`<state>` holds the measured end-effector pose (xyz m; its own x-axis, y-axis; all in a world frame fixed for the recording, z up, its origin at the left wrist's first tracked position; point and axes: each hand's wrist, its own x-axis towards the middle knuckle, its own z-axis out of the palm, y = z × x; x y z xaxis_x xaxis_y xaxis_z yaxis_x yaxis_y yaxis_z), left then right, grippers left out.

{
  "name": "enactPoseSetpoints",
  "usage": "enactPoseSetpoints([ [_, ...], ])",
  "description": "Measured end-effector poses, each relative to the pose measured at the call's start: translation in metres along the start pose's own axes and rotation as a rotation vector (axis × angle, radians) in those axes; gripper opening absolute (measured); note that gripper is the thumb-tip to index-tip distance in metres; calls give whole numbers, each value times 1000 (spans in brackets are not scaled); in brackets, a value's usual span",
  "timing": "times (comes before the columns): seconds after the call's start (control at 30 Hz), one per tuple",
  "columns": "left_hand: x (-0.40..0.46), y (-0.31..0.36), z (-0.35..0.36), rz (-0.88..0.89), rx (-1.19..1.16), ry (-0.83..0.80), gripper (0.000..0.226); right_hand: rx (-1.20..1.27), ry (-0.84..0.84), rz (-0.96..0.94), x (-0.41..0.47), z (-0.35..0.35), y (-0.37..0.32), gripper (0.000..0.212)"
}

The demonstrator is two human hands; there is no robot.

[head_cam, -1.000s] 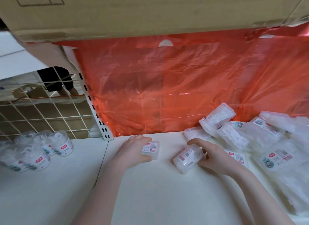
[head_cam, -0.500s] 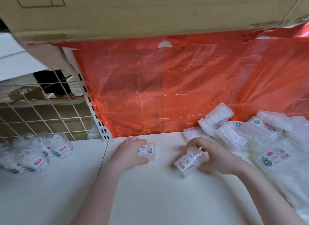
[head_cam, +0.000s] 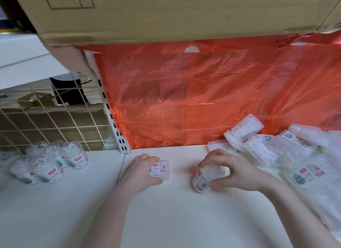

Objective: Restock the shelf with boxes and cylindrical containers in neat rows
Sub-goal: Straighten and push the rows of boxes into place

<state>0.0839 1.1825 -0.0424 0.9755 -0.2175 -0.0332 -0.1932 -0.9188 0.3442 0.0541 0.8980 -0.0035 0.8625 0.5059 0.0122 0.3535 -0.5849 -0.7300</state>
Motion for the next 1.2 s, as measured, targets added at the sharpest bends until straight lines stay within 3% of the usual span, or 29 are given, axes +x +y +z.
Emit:
enactPoseSetpoints([
  [0.17,-8,-2,0,-12,-13,19,69,4,61,17,2,11,-7,48],
  [0.5,-36,9,3,-22,19,50,60,-169,8,11,-9,7,-14,61],
  [0.67,-53,15,5,-43,32,76,54,-189,47,-4,-16,9,-17,41],
  [0.87,-80,16,3,-124,18,146,56,-423,99,68,-15,11,-17,54],
  [1.2,-141,-21,-28,-226,31,200,66,-202,47,-110,3,27,-56,47],
])
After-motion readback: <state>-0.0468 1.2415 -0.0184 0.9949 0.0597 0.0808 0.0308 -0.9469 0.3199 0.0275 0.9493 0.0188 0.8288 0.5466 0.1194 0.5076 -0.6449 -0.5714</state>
